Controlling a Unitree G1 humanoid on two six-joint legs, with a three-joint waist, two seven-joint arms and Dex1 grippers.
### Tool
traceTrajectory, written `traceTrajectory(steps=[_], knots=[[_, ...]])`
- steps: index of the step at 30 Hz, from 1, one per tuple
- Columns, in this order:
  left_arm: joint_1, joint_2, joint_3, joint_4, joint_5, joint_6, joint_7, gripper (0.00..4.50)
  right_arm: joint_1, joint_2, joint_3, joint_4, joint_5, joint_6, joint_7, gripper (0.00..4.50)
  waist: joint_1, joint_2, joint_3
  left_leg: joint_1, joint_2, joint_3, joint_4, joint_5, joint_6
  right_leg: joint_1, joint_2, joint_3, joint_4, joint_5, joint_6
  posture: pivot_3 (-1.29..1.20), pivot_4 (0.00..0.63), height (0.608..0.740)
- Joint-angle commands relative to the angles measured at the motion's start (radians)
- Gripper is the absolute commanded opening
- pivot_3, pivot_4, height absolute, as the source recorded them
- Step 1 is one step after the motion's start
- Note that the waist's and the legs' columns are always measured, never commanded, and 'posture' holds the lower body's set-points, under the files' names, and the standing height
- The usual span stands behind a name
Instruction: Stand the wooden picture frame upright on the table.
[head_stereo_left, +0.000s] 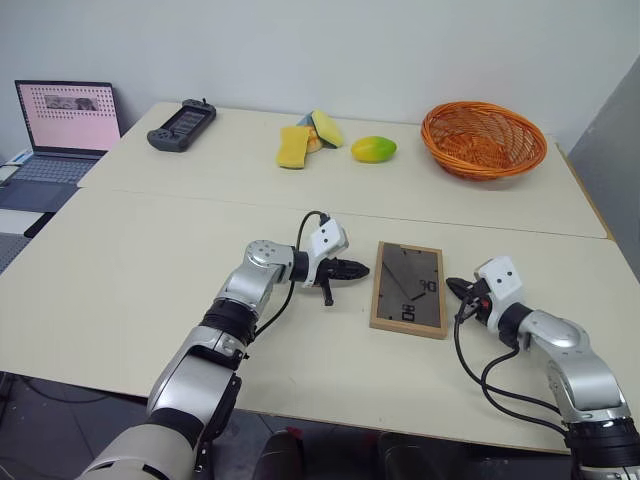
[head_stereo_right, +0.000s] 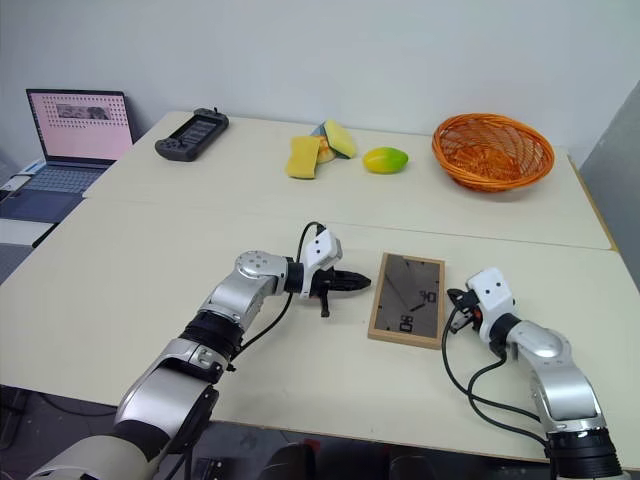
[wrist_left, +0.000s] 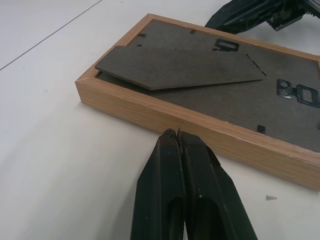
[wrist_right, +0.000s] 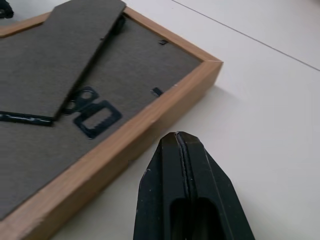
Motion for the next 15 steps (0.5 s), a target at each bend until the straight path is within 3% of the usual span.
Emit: traceTrajectory(steps=[1, 15], knots=[[-0.008, -0.007, 0.011, -0.042, 0.0, -0.003, -0.008, 0.04, -0.01, 0.02, 0.014, -0.049, -0.001, 0.014, -0.013, 0.0, 0.0, 0.0, 0.0, 0.0, 0.0, 0.0, 0.0, 0.0, 0.0, 0.0, 0.0, 0.0, 0.0, 0.0, 0.0, 0.0, 0.15, 0.74], [0.056, 0.007, 0.022, -0.147, -0.005, 0.068, 0.013, 0.04, -0.04, 0.05, 0.034, -0.04, -0.014, 0.035, -0.019, 0.0, 0.0, 0.0, 0.0, 0.0, 0.0, -0.001, 0.0, 0.0, 0.0, 0.0, 0.0, 0.0, 0.0, 0.0, 0.0, 0.0, 0.15, 0.74]])
